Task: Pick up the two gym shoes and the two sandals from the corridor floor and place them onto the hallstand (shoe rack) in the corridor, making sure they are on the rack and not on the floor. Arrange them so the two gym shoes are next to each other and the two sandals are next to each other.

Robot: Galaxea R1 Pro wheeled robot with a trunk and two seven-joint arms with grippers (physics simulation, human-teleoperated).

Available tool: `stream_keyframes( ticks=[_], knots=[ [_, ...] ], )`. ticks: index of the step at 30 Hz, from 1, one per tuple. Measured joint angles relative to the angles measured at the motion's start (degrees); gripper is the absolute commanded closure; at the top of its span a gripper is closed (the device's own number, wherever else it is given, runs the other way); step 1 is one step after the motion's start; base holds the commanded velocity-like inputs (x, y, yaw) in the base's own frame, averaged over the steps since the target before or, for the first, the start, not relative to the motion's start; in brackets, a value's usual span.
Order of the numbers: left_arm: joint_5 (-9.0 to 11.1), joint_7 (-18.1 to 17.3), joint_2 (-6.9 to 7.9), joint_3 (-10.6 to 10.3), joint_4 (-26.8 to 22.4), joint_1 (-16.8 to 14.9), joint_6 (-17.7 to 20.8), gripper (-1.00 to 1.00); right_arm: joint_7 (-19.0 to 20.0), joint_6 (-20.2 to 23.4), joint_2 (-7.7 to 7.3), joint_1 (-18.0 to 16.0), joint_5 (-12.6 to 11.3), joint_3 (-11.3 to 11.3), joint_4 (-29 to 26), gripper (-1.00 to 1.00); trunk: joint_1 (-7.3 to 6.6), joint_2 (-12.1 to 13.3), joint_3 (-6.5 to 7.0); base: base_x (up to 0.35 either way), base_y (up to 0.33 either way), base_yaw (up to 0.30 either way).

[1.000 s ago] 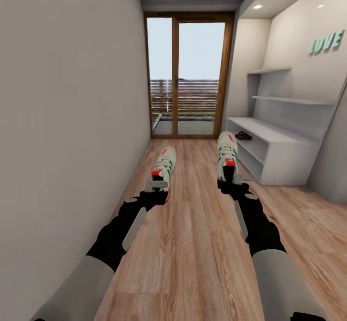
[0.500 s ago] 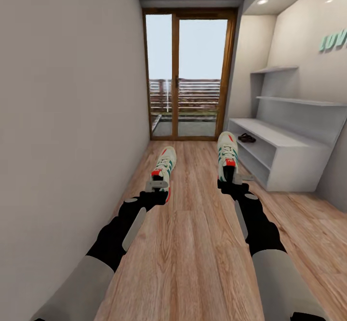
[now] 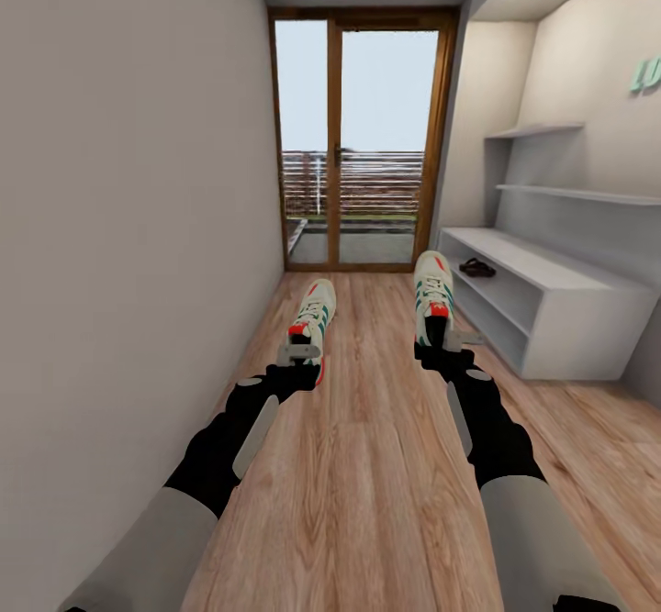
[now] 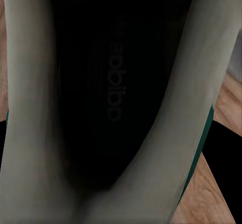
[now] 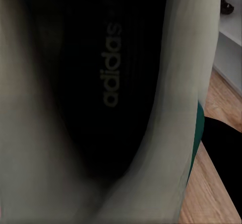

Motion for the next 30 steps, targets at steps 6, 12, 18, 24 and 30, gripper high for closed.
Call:
stream_keyframes(
  ticks=[6,12,18,24,30],
  knots=[
    [0.0,0.0,0.0,0.0,0.0,0.0,0.0,1.0,0.0,0.0,0.0,0.0,0.0,0.0,0.0,1.0,0.0,0.0,0.0,0.345,0.0,0.0],
    [0.0,0.0,0.0,0.0,0.0,0.0,0.0,1.0,0.0,0.0,0.01,0.0,0.0,0.0,0.0,1.0,0.0,0.0,0.0,0.345,0.0,0.0],
    [0.0,0.0,0.0,0.0,0.0,0.0,0.0,1.0,0.0,-0.1,0.0,0.0,0.0,0.0,0.0,1.0,0.0,0.0,0.0,0.345,0.0,0.0],
    [0.0,0.0,0.0,0.0,0.0,0.0,0.0,1.0,0.0,-0.1,0.0,0.0,-0.1,0.0,0.1,1.0,0.0,0.0,0.0,0.345,0.0,0.0],
    [0.0,0.0,0.0,0.0,0.0,0.0,0.0,1.0,0.0,-0.1,0.0,0.0,-0.1,0.0,0.1,1.0,0.0,0.0,0.0,0.345,0.0,0.0]
  ],
)
